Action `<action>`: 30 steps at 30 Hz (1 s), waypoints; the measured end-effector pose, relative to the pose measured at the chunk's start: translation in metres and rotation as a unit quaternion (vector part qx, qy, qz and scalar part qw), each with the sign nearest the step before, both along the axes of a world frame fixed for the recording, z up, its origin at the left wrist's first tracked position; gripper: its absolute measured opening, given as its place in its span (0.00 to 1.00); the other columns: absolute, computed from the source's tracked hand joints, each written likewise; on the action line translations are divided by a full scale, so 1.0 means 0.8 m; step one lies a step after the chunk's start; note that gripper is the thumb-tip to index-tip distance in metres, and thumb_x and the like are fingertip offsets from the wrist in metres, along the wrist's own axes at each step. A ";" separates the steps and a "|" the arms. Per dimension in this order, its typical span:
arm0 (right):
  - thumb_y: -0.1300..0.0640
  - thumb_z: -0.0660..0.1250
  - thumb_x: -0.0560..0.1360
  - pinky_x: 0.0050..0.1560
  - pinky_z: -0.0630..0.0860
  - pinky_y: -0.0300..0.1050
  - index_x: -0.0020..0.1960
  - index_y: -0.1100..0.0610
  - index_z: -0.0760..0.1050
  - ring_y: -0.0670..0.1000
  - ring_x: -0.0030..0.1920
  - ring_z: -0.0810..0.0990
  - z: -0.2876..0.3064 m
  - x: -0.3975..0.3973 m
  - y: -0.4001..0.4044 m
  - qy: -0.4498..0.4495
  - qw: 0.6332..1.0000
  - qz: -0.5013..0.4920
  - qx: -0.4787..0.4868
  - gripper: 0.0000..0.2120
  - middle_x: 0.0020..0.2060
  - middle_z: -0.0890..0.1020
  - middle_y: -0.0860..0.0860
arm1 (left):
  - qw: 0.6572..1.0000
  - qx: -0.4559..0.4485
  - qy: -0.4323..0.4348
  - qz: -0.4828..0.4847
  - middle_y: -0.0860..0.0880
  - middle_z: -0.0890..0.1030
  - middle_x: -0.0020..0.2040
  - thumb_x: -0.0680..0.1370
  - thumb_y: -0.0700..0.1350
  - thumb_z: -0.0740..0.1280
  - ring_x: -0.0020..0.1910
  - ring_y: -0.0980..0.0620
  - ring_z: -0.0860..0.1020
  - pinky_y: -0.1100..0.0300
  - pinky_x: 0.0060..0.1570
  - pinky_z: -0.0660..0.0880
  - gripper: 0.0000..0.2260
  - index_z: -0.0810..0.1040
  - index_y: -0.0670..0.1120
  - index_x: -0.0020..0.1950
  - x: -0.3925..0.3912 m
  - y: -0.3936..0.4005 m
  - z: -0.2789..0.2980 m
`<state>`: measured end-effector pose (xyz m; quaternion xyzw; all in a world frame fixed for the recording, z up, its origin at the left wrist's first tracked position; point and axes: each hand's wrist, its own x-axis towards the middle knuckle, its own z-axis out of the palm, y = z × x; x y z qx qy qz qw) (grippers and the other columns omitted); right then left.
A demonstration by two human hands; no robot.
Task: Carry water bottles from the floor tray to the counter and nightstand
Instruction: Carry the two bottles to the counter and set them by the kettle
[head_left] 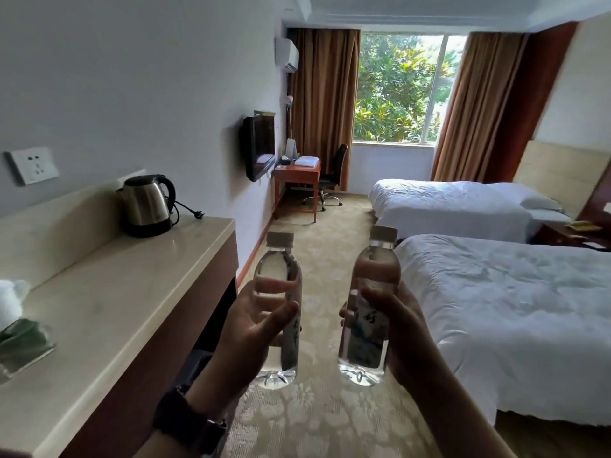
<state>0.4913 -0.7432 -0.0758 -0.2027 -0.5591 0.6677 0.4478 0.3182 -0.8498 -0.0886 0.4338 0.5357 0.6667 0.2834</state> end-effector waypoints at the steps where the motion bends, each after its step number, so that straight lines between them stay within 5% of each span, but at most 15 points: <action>1: 0.50 0.75 0.61 0.39 0.81 0.51 0.55 0.59 0.74 0.59 0.39 0.80 -0.004 -0.012 0.024 0.001 1.000 0.002 -0.001 0.25 0.42 0.78 0.59 | 1.000 0.001 0.002 0.007 0.40 0.82 0.48 0.62 0.59 0.73 0.42 0.46 0.85 0.54 0.39 0.82 0.16 0.80 0.58 0.47 -0.010 0.021 -0.002; 8: 0.55 0.72 0.64 0.39 0.82 0.51 0.49 0.54 0.78 0.57 0.38 0.82 -0.036 -0.134 0.211 0.013 0.997 0.071 0.000 0.14 0.39 0.80 0.57 | 0.995 -0.004 -0.029 0.091 0.38 0.82 0.47 0.62 0.57 0.73 0.40 0.49 0.83 0.58 0.37 0.80 0.19 0.80 0.53 0.50 -0.099 0.165 -0.025; 13: 0.59 0.68 0.67 0.37 0.81 0.49 0.53 0.58 0.75 0.55 0.36 0.82 -0.038 -0.254 0.314 0.018 0.986 0.166 -0.003 0.15 0.38 0.80 0.55 | 0.980 -0.002 -0.035 0.195 0.38 0.81 0.47 0.63 0.55 0.76 0.43 0.39 0.82 0.46 0.43 0.80 0.20 0.80 0.53 0.52 -0.181 0.237 -0.026; 15: 0.59 0.68 0.67 0.38 0.81 0.50 0.52 0.57 0.76 0.55 0.36 0.81 -0.035 -0.304 0.336 0.024 0.978 0.209 0.000 0.13 0.37 0.80 0.55 | 0.972 -0.003 -0.034 0.234 0.37 0.81 0.48 0.61 0.52 0.78 0.43 0.40 0.83 0.48 0.44 0.81 0.22 0.80 0.53 0.53 -0.211 0.247 -0.023; 20: 0.59 0.69 0.66 0.41 0.80 0.54 0.55 0.58 0.75 0.55 0.39 0.82 -0.039 -0.436 0.352 0.015 0.950 0.312 0.010 0.17 0.39 0.82 0.53 | 0.944 -0.017 -0.030 0.327 0.47 0.82 0.43 0.64 0.40 0.76 0.41 0.53 0.84 0.63 0.42 0.79 0.23 0.76 0.44 0.58 -0.279 0.241 -0.022; 26: 0.52 0.74 0.61 0.43 0.79 0.61 0.53 0.57 0.76 0.56 0.39 0.81 -0.069 -0.591 0.307 0.017 0.913 0.406 0.033 0.22 0.38 0.81 0.55 | 0.894 0.015 -0.020 0.448 0.46 0.81 0.42 0.66 0.38 0.75 0.41 0.49 0.82 0.60 0.42 0.80 0.18 0.78 0.50 0.53 -0.377 0.200 -0.049; 30: 0.53 0.72 0.65 0.51 0.76 0.71 0.54 0.56 0.75 0.60 0.45 0.78 -0.087 -0.682 0.286 0.015 0.876 0.475 0.087 0.19 0.44 0.78 0.59 | 0.866 0.023 -0.014 0.499 0.49 0.81 0.42 0.63 0.43 0.76 0.41 0.53 0.82 0.61 0.42 0.78 0.22 0.76 0.47 0.55 -0.443 0.180 -0.064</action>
